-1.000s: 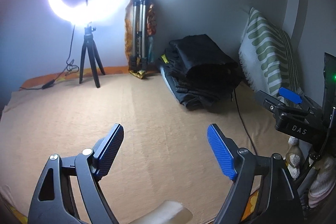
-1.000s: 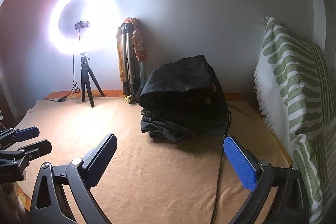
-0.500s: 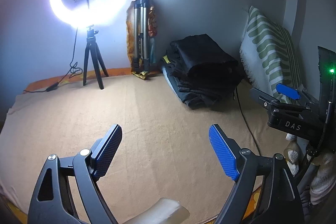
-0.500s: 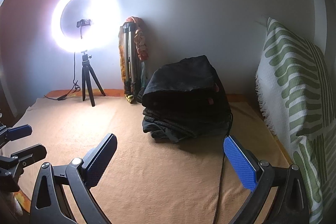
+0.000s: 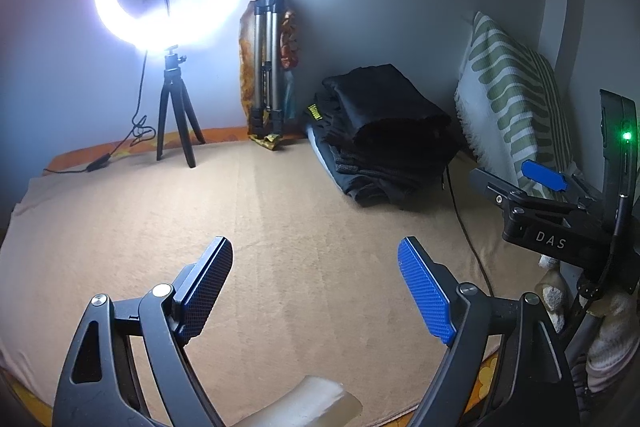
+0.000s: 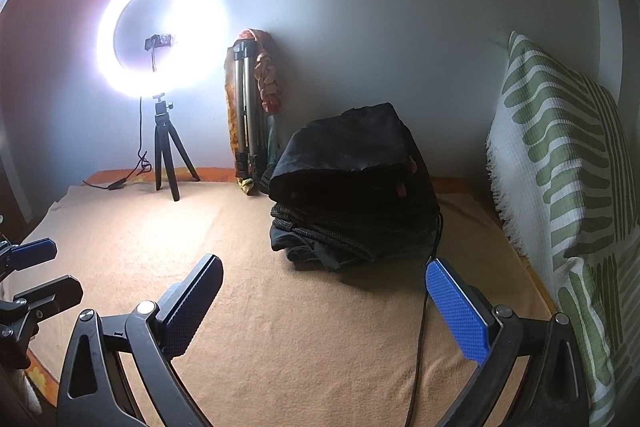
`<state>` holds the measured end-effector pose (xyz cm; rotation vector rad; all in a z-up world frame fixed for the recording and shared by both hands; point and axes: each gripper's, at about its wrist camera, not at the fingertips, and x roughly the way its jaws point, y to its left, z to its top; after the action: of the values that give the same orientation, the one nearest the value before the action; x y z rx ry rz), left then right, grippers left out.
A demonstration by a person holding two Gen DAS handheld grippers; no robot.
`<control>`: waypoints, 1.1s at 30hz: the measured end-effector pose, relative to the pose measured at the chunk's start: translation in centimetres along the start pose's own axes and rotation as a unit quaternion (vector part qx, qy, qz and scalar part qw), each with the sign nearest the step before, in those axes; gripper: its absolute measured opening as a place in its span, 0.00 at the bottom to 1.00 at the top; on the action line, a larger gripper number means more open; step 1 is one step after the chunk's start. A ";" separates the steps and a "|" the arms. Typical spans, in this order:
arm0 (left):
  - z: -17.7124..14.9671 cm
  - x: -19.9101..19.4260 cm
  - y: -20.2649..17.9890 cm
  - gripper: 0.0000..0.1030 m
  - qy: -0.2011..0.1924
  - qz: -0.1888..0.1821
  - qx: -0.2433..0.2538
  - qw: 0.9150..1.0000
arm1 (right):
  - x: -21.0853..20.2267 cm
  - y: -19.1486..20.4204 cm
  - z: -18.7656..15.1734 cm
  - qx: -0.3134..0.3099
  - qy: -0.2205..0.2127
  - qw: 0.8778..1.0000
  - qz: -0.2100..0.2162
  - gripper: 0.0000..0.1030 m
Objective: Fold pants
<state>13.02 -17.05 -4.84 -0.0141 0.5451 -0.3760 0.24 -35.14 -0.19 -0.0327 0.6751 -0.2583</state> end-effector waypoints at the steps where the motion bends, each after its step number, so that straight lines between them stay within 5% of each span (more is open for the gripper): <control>1: 0.0 0.1 0.0 0.83 0.001 -0.001 0.000 1.000 | 0.0 0.0 0.0 0.000 0.000 1.000 0.000 1.00; 33: -0.1 -0.1 -0.2 0.83 0.000 0.008 0.001 1.000 | -0.1 0.8 -0.2 0.002 0.001 1.000 0.006 1.00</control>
<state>12.79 -17.21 -4.82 -0.0083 0.5438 -0.3614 0.26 -34.35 -0.38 -0.0251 0.6771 -0.2473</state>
